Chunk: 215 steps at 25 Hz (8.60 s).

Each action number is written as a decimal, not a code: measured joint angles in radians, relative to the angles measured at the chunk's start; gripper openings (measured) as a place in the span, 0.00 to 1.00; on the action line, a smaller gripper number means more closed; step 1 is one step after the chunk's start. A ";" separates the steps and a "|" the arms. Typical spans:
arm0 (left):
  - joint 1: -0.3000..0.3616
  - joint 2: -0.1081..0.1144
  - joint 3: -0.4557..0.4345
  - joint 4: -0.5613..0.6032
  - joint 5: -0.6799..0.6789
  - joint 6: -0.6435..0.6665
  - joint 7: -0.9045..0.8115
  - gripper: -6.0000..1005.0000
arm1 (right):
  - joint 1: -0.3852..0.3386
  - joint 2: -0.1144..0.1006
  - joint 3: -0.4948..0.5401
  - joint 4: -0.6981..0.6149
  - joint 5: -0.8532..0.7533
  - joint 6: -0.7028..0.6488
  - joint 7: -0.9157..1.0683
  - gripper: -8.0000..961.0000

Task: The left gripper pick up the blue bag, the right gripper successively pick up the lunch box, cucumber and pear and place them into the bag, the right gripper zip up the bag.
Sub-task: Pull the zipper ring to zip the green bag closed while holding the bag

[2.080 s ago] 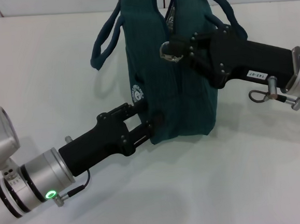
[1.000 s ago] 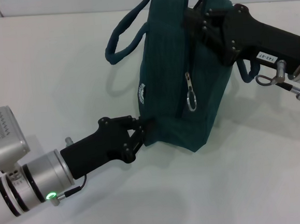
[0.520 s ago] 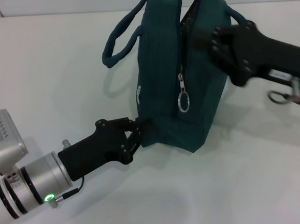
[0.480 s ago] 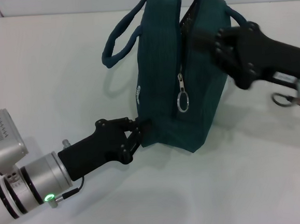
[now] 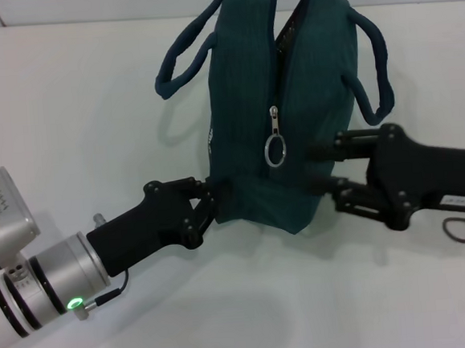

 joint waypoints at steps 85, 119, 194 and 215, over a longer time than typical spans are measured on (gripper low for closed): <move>0.025 -0.012 0.089 -0.017 0.005 0.007 0.174 0.09 | -0.024 0.042 -0.196 -0.002 0.528 0.176 -0.025 0.02; -0.046 -0.017 0.117 -0.139 -0.214 0.166 0.177 0.62 | -0.010 0.039 -0.205 0.065 0.539 0.174 -0.067 0.01; 0.066 0.058 0.029 0.193 -0.070 0.212 0.102 0.06 | -0.049 0.024 -0.040 0.070 0.400 -0.033 -0.162 0.02; 0.064 0.034 -0.029 0.192 -0.035 0.138 0.133 0.06 | -0.096 0.027 -0.010 0.109 0.388 0.071 -0.200 0.02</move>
